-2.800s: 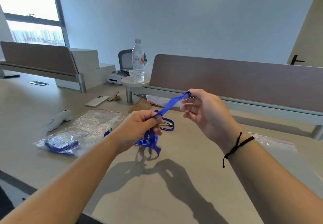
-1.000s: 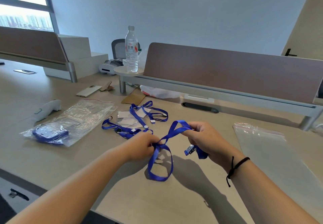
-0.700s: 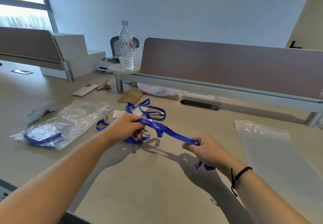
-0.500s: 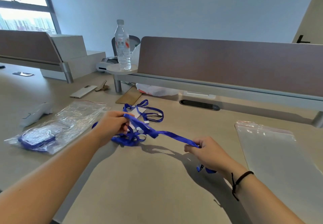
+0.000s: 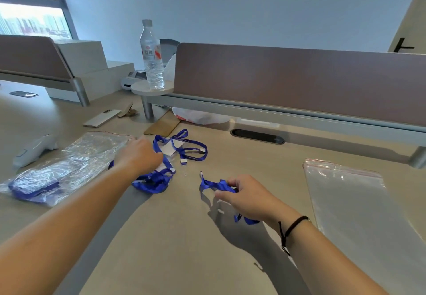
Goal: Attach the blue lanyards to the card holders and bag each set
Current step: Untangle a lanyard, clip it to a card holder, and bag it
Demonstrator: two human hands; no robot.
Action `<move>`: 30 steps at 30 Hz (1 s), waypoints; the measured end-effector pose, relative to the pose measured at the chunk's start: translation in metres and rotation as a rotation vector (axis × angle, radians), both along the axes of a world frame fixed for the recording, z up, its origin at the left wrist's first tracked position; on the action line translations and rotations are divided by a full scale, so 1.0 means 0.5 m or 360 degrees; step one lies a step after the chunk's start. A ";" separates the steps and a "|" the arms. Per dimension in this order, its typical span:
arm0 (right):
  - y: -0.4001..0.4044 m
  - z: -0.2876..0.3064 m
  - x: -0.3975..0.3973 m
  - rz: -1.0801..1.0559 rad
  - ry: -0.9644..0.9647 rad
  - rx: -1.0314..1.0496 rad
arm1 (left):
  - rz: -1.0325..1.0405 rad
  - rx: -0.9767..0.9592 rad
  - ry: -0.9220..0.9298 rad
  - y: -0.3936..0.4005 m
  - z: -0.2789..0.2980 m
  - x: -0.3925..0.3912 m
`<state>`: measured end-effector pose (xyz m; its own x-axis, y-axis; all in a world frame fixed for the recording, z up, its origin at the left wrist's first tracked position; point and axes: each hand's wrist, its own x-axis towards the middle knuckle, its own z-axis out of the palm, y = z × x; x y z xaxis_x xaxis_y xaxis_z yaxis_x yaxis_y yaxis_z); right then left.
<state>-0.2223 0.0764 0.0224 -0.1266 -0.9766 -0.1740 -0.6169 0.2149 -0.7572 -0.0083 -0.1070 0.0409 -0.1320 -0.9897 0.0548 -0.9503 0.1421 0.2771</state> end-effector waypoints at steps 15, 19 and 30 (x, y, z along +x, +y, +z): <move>0.006 0.168 0.078 -0.0047 -0.0048 -0.0313 | -0.1218 0.0748 0.1375 0.195 0.002 -0.081; 0.004 0.181 0.108 -0.0168 -0.0177 -0.0499 | -0.1193 0.0961 0.1522 0.205 0.005 -0.065; 0.040 0.064 0.058 -0.0522 -0.0164 -0.0183 | -0.1186 0.0856 0.0842 0.175 -0.044 0.025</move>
